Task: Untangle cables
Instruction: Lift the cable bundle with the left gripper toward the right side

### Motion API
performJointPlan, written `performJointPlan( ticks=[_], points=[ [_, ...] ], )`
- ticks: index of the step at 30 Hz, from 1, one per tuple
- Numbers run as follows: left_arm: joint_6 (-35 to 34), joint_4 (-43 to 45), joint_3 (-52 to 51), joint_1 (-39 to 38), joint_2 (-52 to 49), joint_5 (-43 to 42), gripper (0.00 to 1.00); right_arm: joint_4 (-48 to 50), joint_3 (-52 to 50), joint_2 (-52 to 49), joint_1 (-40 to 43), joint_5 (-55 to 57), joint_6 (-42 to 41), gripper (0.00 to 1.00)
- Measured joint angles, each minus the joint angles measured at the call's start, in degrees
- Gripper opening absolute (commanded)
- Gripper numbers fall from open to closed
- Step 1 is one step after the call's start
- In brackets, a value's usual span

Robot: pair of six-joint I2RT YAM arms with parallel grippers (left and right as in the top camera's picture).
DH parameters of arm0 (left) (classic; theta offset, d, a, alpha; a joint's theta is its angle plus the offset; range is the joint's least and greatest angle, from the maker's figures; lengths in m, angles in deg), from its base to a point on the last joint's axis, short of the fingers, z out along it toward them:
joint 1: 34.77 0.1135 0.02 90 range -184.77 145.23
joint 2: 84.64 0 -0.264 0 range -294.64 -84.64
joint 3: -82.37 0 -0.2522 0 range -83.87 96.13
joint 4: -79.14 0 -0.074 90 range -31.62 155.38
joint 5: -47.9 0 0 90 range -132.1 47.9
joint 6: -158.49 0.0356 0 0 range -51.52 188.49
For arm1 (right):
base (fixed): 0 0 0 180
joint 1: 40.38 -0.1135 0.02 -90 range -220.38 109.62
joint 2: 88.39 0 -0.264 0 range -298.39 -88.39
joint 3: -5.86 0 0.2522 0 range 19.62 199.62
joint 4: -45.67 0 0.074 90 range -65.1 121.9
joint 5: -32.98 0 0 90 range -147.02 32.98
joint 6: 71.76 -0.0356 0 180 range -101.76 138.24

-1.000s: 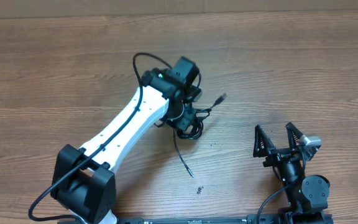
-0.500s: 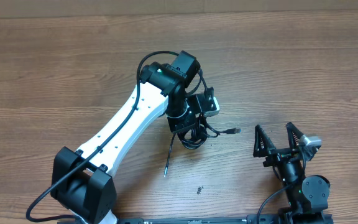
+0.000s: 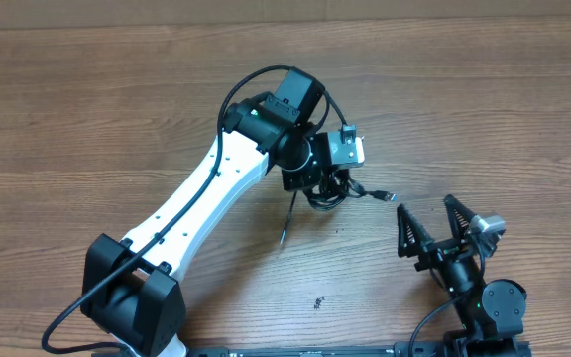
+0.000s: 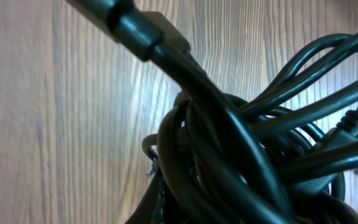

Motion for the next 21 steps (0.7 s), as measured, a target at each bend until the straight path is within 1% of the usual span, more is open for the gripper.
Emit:
performJointPlan(
  ticks=[8, 11, 13, 15, 17, 21],
  points=[
    [0.59, 5.35, 0.02, 0.0, 0.0, -9.33, 0.04, -0.15, 0.57, -0.02, 0.0, -7.19, -6.91, 1.0],
    [-1.05, 8.39, 0.02, 0.0, 0.0, -11.63, 0.04, -0.33, 1.68, 0.0, 0.0, -9.6, -7.48, 1.0],
    [-4.46, 10.58, 0.02, 0.0, 0.0, -12.26, 0.04, -0.17, 2.03, 0.0, 0.0, -11.45, -6.82, 1.0],
    [-8.68, 12.55, 0.02, 0.0, 0.0, -12.2, 0.04, 0.33, 2.1, 0.0, 0.0, -15.85, -4.0, 1.0],
    [-14.71, 13.25, 0.02, -0.07, 0.0, -11.3, 0.04, 0.98, 2.36, 0.0, 0.0, -19.17, -1.75, 1.0],
    [-26.1, 13.33, 0.02, -1.11, 0.0, -8.94, 0.04, 5.99, 3.04, 0.0, 0.0, -25.64, 1.22, 1.0]
  ],
)
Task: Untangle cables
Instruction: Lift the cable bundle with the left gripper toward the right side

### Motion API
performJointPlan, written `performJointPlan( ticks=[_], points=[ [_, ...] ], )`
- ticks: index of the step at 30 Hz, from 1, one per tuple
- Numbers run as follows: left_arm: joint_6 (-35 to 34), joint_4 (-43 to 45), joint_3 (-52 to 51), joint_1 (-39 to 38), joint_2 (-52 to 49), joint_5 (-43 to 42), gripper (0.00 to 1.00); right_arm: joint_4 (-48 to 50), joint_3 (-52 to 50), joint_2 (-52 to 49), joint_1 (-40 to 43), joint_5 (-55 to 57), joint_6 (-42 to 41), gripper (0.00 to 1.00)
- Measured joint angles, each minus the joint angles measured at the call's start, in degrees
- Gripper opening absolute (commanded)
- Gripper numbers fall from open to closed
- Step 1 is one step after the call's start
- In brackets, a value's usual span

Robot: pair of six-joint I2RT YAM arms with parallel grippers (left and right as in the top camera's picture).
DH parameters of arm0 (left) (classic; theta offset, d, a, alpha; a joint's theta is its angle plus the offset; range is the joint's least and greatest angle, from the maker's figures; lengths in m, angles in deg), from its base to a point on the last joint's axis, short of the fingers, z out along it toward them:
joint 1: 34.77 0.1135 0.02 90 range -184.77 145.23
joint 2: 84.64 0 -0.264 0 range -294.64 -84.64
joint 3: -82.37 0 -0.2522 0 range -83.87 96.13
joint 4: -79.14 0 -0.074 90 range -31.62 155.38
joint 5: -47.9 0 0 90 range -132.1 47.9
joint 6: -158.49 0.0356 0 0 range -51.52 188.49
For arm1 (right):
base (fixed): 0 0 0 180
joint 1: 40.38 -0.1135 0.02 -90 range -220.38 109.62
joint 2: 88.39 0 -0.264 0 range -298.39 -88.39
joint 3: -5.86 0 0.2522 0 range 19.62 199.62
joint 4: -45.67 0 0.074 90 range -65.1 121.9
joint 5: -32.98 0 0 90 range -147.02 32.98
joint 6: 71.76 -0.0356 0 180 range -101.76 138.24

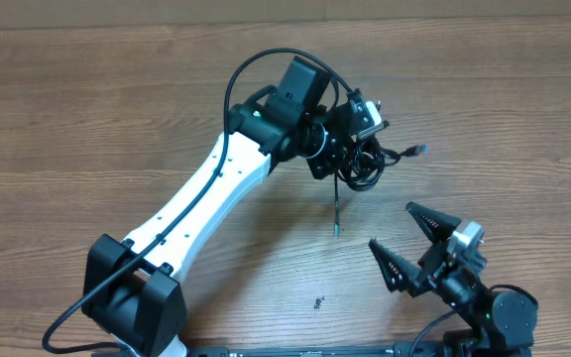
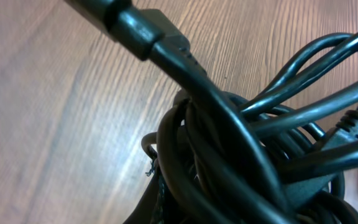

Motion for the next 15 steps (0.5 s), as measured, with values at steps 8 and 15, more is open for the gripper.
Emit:
performJointPlan(
  ticks=[8, 15],
  points=[
    [-13.6, -0.39, 0.0, -2.54, 0.0, 1.18, 0.04, 7.41, 0.46, 0.04, 0.02, -8.48, -2.05, 1.0],
    [-15.63, -3.26, 0.0, -2.58, 0.0, 4.57, 0.04, -8.15, 11.3, -3.5, 0.07, -5.16, -7.67, 1.0]
  ],
)
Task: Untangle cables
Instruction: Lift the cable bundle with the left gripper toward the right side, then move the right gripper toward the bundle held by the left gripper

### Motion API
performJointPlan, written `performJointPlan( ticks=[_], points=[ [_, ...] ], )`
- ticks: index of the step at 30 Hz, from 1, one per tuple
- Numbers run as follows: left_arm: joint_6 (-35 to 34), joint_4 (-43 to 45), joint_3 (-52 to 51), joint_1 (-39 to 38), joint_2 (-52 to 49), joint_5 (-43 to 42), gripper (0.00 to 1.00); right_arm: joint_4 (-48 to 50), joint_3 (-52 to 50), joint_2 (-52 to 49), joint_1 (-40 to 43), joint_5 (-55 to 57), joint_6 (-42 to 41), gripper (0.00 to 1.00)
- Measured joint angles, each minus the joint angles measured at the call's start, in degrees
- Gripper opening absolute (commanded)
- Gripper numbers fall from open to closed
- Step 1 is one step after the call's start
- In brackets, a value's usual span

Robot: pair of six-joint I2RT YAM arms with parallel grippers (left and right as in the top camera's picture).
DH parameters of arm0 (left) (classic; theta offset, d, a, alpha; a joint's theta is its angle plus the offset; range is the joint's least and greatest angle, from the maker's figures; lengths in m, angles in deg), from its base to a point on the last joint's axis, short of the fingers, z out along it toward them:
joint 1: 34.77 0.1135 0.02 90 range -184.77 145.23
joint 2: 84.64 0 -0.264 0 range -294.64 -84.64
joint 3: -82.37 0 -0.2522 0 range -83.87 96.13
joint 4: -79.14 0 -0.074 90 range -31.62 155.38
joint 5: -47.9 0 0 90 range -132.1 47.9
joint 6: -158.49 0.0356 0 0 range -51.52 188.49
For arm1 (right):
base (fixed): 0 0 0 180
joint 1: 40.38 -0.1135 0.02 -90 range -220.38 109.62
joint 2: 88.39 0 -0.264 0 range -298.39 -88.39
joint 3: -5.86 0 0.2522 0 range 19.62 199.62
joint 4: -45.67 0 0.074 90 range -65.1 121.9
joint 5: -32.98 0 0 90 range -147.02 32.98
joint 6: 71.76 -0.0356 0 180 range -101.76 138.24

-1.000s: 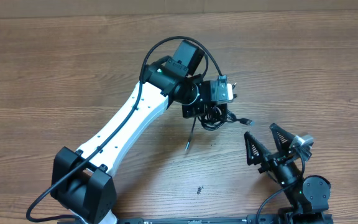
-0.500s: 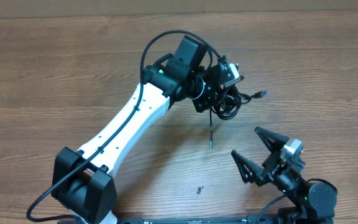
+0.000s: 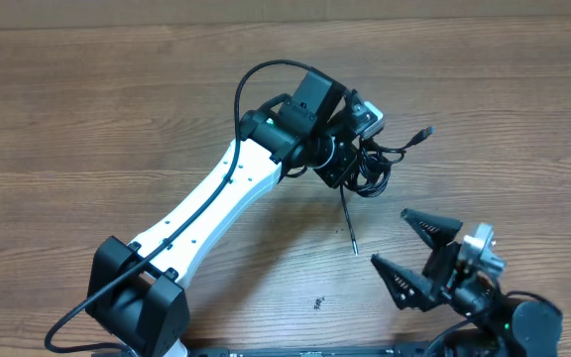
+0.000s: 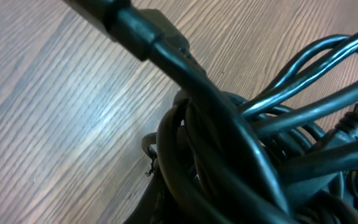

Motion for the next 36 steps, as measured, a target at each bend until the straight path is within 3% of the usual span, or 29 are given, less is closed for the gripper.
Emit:
performJointPlan(
  ticks=[5, 9, 17, 26, 34, 36],
  points=[
    [-0.39, -3.32, 0.0, 0.0, 0.0, 1.9, 0.04, -19.3, 15.8, -14.16, 0.0, 2.75, 6.69, 1.0],
    [-0.85, -5.42, 0.0, 0.0, 0.0, 2.34, 0.04, -27.5, 20.02, -26.21, 0.0, 5.99, 13.46, 1.0],
    [-8.35, -7.78, 0.02, 0.0, 0.0, 3.21, 0.04, -27.34, 20.04, -42.01, 0.0, 9.22, 20.17, 0.96],
    [-14.58, -6.67, 0.02, -3.8, 0.0, 8.83, 0.04, -25.22, 20.04, -43.8, 0.0, 9.68, 22.53, 0.96],
    [-15.72, -3.13, 0.02, -8.92, 0.0, 9.53, 0.04, -22.67, 20.04, -43.91, 0.37, 8.85, 21.44, 0.43],
    [-16.76, -3.23, 0.02, -8.61, 0.0, 9.57, 0.04, -22.64, 20.04, -43.91, 0.39, 9.33, 21.11, 0.35]
  ],
)
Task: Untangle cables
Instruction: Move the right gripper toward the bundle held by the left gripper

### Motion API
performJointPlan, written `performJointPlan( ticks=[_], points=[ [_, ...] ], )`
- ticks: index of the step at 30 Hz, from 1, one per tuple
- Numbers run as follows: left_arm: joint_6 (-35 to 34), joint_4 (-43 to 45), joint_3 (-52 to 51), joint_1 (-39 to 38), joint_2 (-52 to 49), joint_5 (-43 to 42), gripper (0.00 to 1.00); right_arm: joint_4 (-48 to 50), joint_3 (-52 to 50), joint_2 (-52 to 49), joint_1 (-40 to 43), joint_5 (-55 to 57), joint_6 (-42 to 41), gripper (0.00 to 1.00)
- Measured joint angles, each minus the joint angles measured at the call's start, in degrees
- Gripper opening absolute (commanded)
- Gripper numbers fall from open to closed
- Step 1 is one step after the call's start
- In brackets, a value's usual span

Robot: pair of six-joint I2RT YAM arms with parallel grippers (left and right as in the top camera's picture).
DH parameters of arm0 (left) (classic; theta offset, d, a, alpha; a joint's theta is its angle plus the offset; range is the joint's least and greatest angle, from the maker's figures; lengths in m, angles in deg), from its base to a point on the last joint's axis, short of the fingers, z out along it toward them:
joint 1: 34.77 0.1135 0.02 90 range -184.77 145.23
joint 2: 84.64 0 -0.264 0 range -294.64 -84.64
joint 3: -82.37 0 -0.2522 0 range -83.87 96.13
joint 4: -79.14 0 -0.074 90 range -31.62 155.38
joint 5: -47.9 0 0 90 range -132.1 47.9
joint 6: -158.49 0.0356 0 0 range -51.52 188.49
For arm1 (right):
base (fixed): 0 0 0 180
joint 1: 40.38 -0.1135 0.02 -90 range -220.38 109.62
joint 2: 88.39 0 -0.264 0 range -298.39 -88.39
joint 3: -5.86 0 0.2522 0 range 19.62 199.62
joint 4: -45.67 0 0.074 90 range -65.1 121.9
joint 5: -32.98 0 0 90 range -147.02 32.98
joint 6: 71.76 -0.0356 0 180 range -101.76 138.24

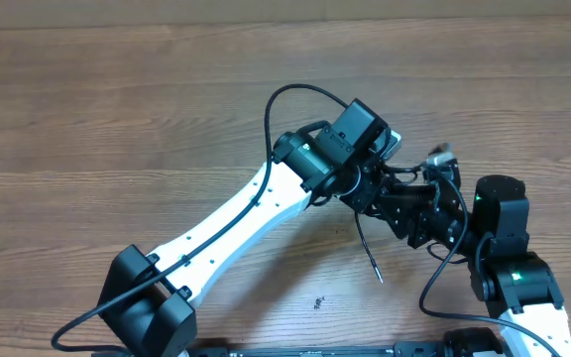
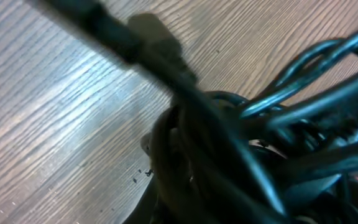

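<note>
A knot of black cables (image 1: 393,186) hangs over the wooden table right of centre, and my left gripper (image 1: 373,191) is shut on it. In the left wrist view the bundle (image 2: 241,155) fills the frame, blurred, and hides my own fingers. One thin loose end (image 1: 369,256) trails down toward the front. A light plug (image 1: 440,154) sticks out at the bundle's right. My right gripper (image 1: 419,213) is pressed in against the bundle from the right; its dark fingers merge with the cables, so how its jaws stand is unclear.
The bare wooden table (image 1: 117,119) spreads out on all sides. My left arm's white link (image 1: 236,223) slants from the front left to the centre. The right arm's body (image 1: 512,273) stands at the front right. Small dark specks (image 1: 318,302) lie near the front edge.
My left gripper has carried the bundle a little to the right and nearer. The right gripper, open by the front right edge before, is now up against the bundle.
First the left gripper held the bundle at table centre, with the right gripper open near the front right. Over two further moments the bundle sat farther back and right while the right gripper stayed low and open. Now both grippers meet at the bundle.
</note>
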Motion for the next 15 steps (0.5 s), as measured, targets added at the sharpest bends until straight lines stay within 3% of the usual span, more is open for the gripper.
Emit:
performJointPlan(
  ticks=[5, 7, 8, 10, 11, 13, 15],
  points=[
    [-1.62, -0.22, 0.0, 1.44, 0.0, -0.94, 0.04, 0.39, 0.0, 0.0, 0.09, 1.16, -0.83, 0.06],
    [-1.66, -0.22, 0.0, 1.9, 0.0, -2.08, 0.04, 0.48, 0.0, 0.0, 0.15, 1.2, -1.03, 0.04],
    [-1.66, -0.22, 0.0, 2.01, 0.0, -2.38, 0.09, 0.55, 0.0, 0.0, 0.15, 1.18, -1.05, 0.04],
    [-1.75, -0.22, 0.0, 2.23, 0.0, -2.86, 0.67, 0.66, 0.0, 0.0, 0.13, 1.11, -1.07, 0.04],
    [-1.7, -0.24, 0.0, 2.34, 0.0, -2.89, 0.83, 0.55, 0.0, 0.0, 0.15, 1.07, -1.01, 0.04],
    [-1.64, -0.26, 0.0, 2.99, 0.0, -2.82, 0.99, 0.22, 0.0, 0.0, 0.2, 1.09, -1.09, 0.04],
    [-1.42, -0.44, 0.0, 4.11, 0.0, -2.56, 0.99, 0.22, 0.0, 0.02, 0.22, 1.73, -1.86, 0.04]
  ],
)
